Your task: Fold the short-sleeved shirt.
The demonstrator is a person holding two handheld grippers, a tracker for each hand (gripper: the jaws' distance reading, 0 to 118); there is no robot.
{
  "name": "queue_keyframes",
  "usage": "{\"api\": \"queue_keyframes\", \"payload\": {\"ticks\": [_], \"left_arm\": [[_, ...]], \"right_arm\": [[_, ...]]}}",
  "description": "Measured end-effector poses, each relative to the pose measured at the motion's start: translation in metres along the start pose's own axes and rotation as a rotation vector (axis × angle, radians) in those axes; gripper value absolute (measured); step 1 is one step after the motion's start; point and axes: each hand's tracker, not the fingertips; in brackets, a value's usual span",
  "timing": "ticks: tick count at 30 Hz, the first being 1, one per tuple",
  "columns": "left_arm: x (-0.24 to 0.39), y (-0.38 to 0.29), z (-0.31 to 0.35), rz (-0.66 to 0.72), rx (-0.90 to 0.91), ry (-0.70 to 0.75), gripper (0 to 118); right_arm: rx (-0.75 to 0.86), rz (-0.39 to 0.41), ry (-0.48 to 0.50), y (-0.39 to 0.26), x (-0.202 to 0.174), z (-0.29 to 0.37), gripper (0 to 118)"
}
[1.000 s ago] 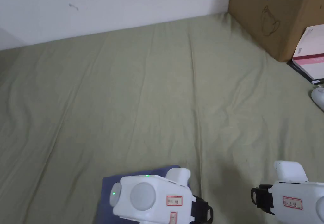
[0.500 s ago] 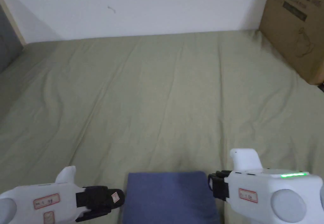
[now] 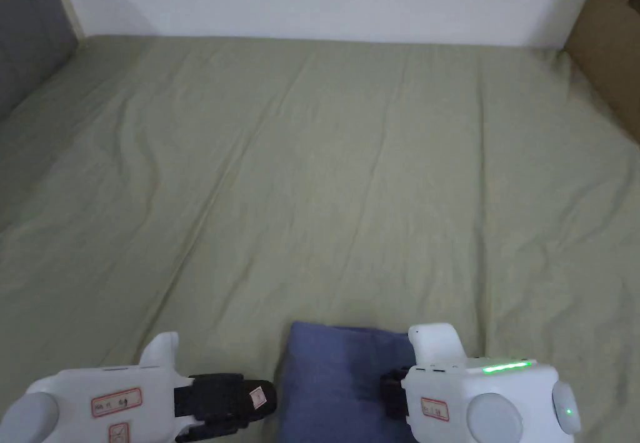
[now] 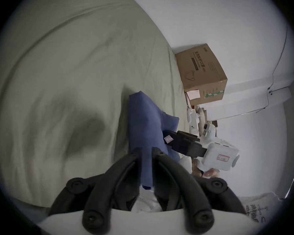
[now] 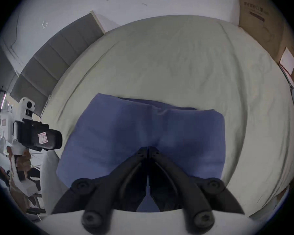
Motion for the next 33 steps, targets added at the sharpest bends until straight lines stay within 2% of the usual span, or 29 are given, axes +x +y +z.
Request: {"api": "queue_keyframes", "payload": {"ticks": [1,3,4,5,8,10,15,18,20,21,22,23,24,25,28,31,33], "left_arm": [[0.000,-0.001,-0.005,0.005,-0.011,-0.015,28],[-0.003,0.004,-0.012,0.020,-0.015,-0.012,85],[-0.005,0.004,-0.018,0.027,-0.015,-0.019,110],[-0.007,0.004,-0.023,0.040,-0.020,-0.023,118],[-0.014,0.014,-0.033,0.137,-0.015,-0.142,118],[-0.014,0.015,-0.045,0.184,-0.039,-0.167,118],[-0.015,0.023,-0.082,0.164,-0.110,-0.181,118],[-0.012,0.025,-0.103,0.197,-0.116,-0.305,118],[-0.009,0.022,-0.124,0.182,-0.152,-0.293,116],[-0.007,0.023,-0.128,0.151,-0.169,-0.275,108],[-0.007,0.022,-0.130,0.123,-0.178,-0.210,83],[-0.008,0.020,-0.135,0.125,-0.184,-0.105,27],[-0.015,0.017,-0.134,0.146,-0.204,-0.092,27],[-0.012,0.018,-0.127,0.152,-0.187,-0.185,27],[-0.001,0.019,-0.122,0.092,-0.184,-0.113,27],[0.003,0.028,-0.112,0.076,-0.192,-0.107,27],[0.007,0.035,-0.097,-0.007,-0.204,-0.059,27]], "right_arm": [[0.002,0.012,-0.009,0.000,-0.002,-0.001,2],[0.003,0.012,-0.018,-0.001,-0.005,-0.001,2],[0.004,0.009,-0.021,-0.002,-0.005,-0.001,2],[0.006,0.004,-0.023,-0.002,-0.005,-0.001,2],[0.006,-0.014,-0.011,-0.002,-0.001,0.001,2],[0.002,-0.040,0.003,-0.002,0.002,0.001,2],[0.005,-0.064,0.017,-0.002,0.004,0.001,2],[0.008,-0.060,0.013,-0.003,0.003,0.002,2],[0.008,-0.058,0.012,-0.003,0.003,0.001,2],[0.007,-0.062,0.009,-0.003,0.003,0.002,2],[0.005,-0.068,0.011,-0.003,0.003,0.002,2],[0.004,-0.070,0.014,-0.002,0.004,0.003,2],[-0.014,-0.065,0.002,-0.001,0.004,0.002,2],[-0.006,-0.069,0.017,-0.003,0.005,0.004,2],[0.010,-0.089,0.030,-0.002,0.005,0.011,2],[0.037,-0.076,0.017,-0.003,-0.001,0.020,2],[0.071,-0.079,0.026,-0.002,-0.004,0.030,2]]}}
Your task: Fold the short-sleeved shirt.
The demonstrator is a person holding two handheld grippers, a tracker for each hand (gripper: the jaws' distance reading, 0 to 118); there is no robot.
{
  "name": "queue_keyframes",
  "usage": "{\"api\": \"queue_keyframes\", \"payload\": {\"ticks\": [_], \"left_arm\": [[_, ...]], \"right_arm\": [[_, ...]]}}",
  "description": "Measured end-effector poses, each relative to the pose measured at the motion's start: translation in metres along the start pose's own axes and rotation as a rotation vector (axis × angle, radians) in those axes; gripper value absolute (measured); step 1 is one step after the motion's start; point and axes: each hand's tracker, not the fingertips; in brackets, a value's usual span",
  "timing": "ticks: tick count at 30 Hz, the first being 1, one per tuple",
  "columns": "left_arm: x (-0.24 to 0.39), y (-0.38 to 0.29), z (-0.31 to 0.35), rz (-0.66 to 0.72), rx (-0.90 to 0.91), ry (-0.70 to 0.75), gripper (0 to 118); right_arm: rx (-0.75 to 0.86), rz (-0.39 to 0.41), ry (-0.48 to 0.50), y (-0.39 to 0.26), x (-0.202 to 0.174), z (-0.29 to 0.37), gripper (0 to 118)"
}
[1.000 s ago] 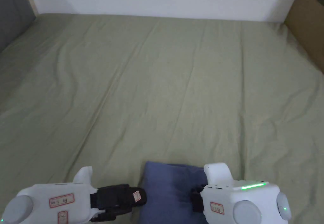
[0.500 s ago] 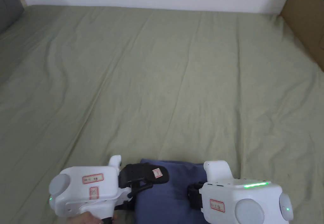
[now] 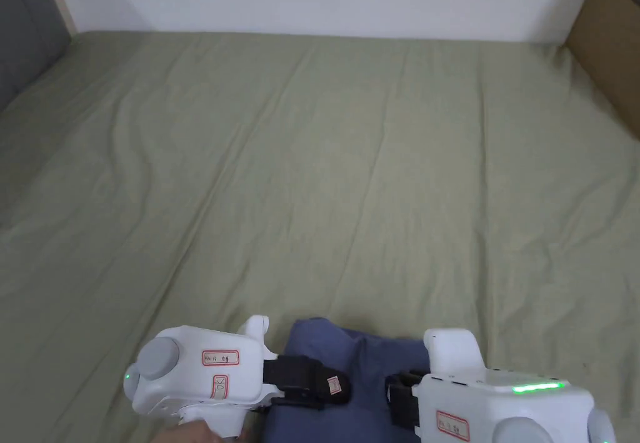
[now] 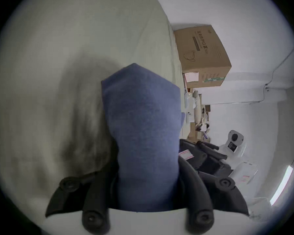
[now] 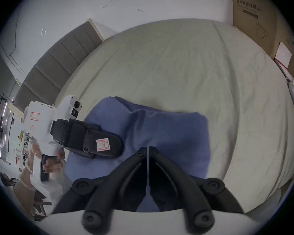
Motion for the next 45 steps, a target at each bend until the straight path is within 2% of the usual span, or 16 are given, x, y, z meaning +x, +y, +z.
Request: {"api": "queue_keyframes", "payload": {"ticks": [7,10,11,14,18,20,22,24,25,26,32,34,35,37,38,45], "left_arm": [[0.004,0.034,0.106,-0.189,0.011,0.281,27],[-0.010,0.057,0.170,-0.265,0.003,0.472,27],[-0.016,0.062,0.187,-0.226,0.002,0.522,27],[-0.035,0.078,0.239,-0.205,0.021,0.763,27],[-0.060,0.090,0.281,-0.281,-0.117,1.159,27],[-0.080,0.095,0.295,-0.272,-0.158,1.281,30],[-0.096,0.096,0.310,-0.271,-0.139,1.409,44],[-0.106,0.096,0.318,-0.240,-0.089,1.445,86],[-0.108,0.096,0.322,-0.225,-0.062,1.485,101],[-0.106,0.098,0.326,-0.222,-0.067,1.512,106],[-0.073,0.094,0.355,-0.098,0.232,1.433,106],[-0.055,0.088,0.353,-0.086,0.267,1.360,99],[-0.046,0.085,0.350,-0.075,0.288,1.295,77],[-0.022,0.073,0.337,-0.103,0.334,1.168,10],[-0.013,0.066,0.328,-0.140,0.344,1.129,1],[0.059,0.010,0.232,-0.261,0.353,0.945,0]], "right_arm": [[0.053,0.026,-0.012,0.016,-0.009,0.018,2],[0.054,0.001,-0.011,0.016,-0.007,0.016,2],[0.043,-0.031,-0.003,0.016,-0.006,0.016,2],[0.041,-0.129,0.060,0.016,-0.002,0.017,2],[0.023,-0.086,0.004,0.017,-0.004,0.012,2],[0.019,-0.079,-0.010,0.020,-0.005,0.008,2],[0.008,-0.091,-0.003,0.022,-0.004,0.004,2],[0.008,-0.096,0.004,0.022,-0.004,0.004,2],[0.007,-0.090,0.002,0.023,-0.008,0.006,2],[0.004,-0.082,-0.002,0.023,-0.015,0.009,2],[-0.016,-0.090,0.020,0.019,-0.013,0.009,2],[-0.016,-0.084,0.021,0.018,-0.010,0.009,2],[-0.017,-0.080,0.021,0.017,-0.010,0.009,2],[-0.014,-0.078,0.025,0.015,-0.009,0.012,2],[-0.010,-0.079,0.033,0.015,-0.007,0.014,2],[0.051,-0.059,0.037,0.015,-0.001,0.037,2]]}}
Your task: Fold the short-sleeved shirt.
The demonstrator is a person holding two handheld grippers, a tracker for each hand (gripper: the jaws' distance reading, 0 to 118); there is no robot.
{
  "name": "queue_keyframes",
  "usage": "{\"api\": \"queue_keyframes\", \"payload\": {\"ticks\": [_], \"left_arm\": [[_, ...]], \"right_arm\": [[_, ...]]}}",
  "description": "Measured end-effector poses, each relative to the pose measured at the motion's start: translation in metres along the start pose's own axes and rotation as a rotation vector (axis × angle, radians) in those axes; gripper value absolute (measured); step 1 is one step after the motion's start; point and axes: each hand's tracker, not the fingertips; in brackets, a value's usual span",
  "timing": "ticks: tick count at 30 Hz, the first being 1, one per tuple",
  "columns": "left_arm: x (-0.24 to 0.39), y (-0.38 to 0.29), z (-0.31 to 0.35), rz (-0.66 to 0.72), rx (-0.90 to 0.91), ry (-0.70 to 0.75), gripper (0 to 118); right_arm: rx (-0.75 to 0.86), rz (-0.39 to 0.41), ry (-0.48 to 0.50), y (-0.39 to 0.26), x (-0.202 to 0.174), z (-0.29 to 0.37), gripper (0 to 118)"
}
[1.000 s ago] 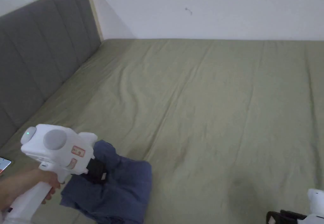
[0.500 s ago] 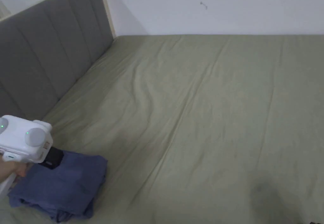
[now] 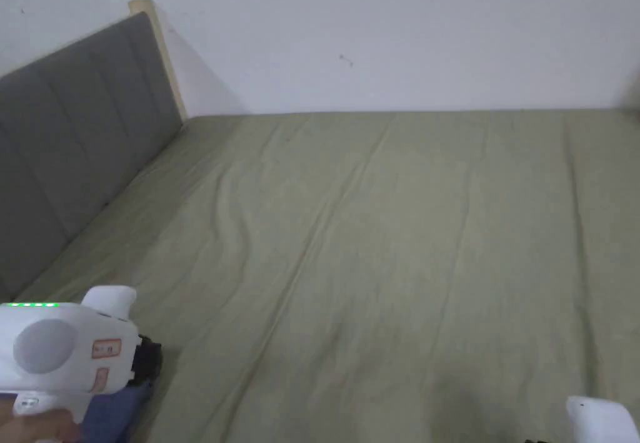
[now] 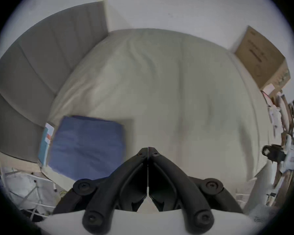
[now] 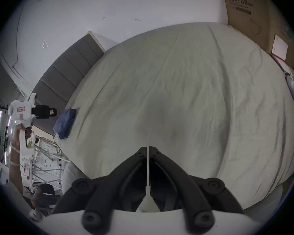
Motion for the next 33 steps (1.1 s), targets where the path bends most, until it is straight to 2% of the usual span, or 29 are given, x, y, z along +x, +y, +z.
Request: {"api": "queue_keyframes", "payload": {"ticks": [6,10,14,15,17,18,19,23,26,29,33], "left_arm": [[0.083,-0.032,0.016,-0.108,0.095,-0.032,0],[0.136,-0.038,0.047,-0.147,0.248,-0.015,0],[0.177,-0.033,0.078,-0.187,0.426,0.022,0],[0.191,-0.031,0.089,-0.205,0.483,0.037,0],[0.208,-0.025,0.105,-0.198,0.582,0.064,0],[0.217,-0.023,0.113,-0.200,0.646,0.050,0],[0.226,-0.021,0.120,-0.186,0.693,0.049,0],[0.246,-0.014,0.143,-0.137,0.808,0.042,0],[0.257,-0.012,0.152,-0.141,0.854,0.063,0],[0.264,-0.012,0.157,-0.146,0.897,0.097,0],[0.262,-0.018,0.160,-0.107,0.931,0.060,0]], "right_arm": [[0.089,0.003,0.001,0.006,0.017,0.027,2],[0.189,0.071,-0.095,0.011,0.014,0.046,2],[0.339,0.084,-0.153,0.030,0.003,0.074,2],[0.398,0.105,-0.195,0.037,-0.004,0.086,2],[0.534,0.231,-0.318,0.048,-0.020,0.103,2],[0.615,0.267,-0.386,0.053,-0.028,0.113,2],[0.685,0.272,-0.405,0.059,-0.033,0.122,2],[0.819,0.231,-0.368,0.077,-0.045,0.158,2],[0.881,0.292,-0.468,0.081,-0.054,0.170,2],[0.886,0.284,-0.444,0.082,-0.054,0.175,2],[0.886,0.255,-0.416,0.078,-0.050,0.174,2]]}}
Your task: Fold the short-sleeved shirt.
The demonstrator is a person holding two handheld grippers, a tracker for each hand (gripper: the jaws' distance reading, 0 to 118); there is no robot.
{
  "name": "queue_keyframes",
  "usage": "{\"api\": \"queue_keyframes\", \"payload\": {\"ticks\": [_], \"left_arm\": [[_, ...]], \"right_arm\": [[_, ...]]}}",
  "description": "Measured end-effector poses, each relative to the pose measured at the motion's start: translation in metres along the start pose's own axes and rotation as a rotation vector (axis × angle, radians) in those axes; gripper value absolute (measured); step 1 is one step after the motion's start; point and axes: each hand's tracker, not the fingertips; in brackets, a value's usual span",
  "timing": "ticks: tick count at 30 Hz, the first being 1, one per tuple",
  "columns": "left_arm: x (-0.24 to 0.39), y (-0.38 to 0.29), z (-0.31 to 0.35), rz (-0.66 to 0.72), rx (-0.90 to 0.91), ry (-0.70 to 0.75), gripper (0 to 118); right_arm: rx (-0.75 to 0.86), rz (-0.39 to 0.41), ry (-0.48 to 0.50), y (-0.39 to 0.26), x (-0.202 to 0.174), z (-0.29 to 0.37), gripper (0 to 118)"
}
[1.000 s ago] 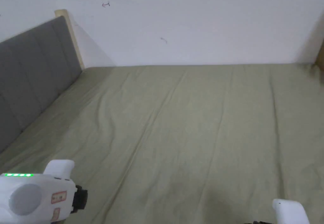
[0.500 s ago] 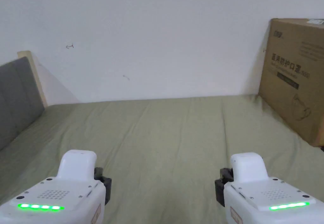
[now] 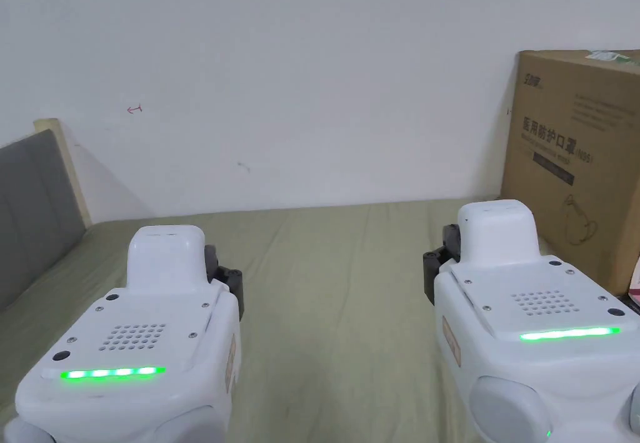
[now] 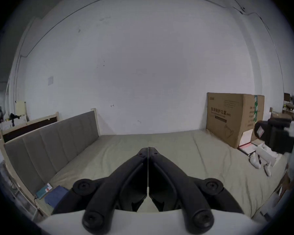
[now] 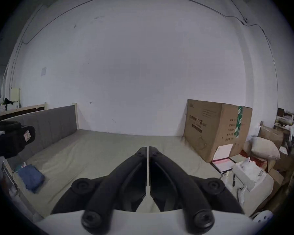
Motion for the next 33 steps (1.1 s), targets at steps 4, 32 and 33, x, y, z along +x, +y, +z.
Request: {"api": "queue_keyframes", "payload": {"ticks": [4,32,33], "left_arm": [[0.003,-0.004,0.004,-0.010,0.003,0.034,0],[0.021,-0.012,0.009,-0.041,0.058,0.046,115],[0.021,-0.013,0.010,-0.045,0.064,0.049,115]], "right_arm": [[-0.012,-0.015,0.012,-0.005,0.004,0.000,2],[0.016,-0.045,0.001,-0.019,0.015,0.000,117],[0.015,-0.042,0.002,-0.020,0.015,0.000,117]]}}
